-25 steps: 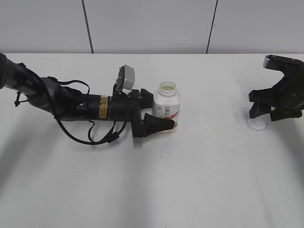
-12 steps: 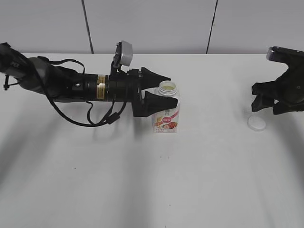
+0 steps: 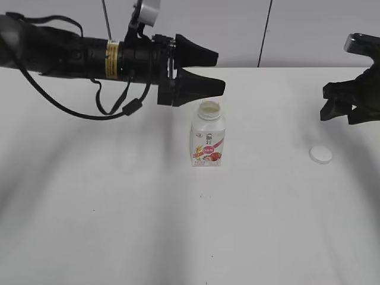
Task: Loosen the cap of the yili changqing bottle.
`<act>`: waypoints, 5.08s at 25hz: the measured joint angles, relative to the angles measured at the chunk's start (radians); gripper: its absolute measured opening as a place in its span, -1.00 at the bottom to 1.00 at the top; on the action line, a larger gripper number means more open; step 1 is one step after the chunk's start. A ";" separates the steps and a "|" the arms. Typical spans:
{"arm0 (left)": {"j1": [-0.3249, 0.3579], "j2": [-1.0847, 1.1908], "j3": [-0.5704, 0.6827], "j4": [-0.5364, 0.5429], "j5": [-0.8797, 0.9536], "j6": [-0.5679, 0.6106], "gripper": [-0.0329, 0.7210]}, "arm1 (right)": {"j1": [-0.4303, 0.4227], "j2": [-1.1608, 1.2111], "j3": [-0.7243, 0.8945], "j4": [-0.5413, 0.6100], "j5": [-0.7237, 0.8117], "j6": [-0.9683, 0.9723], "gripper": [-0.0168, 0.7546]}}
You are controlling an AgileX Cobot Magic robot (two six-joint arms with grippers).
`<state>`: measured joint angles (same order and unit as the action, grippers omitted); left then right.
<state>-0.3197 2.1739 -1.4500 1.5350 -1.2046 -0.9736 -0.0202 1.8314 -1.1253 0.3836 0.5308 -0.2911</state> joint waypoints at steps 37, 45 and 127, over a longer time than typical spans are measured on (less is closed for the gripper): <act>0.146 -0.288 0.158 -0.969 1.684 0.332 0.64 | 0.000 -0.087 -0.044 0.001 0.237 0.001 0.30; 0.138 -0.374 0.135 -1.301 1.855 0.630 0.62 | 0.000 -0.087 -0.071 0.001 0.322 0.002 0.30; 0.138 -2.156 0.931 -1.586 2.265 0.933 0.39 | 0.000 -1.839 0.612 -0.297 0.570 0.113 0.29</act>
<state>-0.1821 0.0175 -0.5194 -0.0510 1.0600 -0.0407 -0.0202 -0.0077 -0.5137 0.0870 1.1013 -0.1782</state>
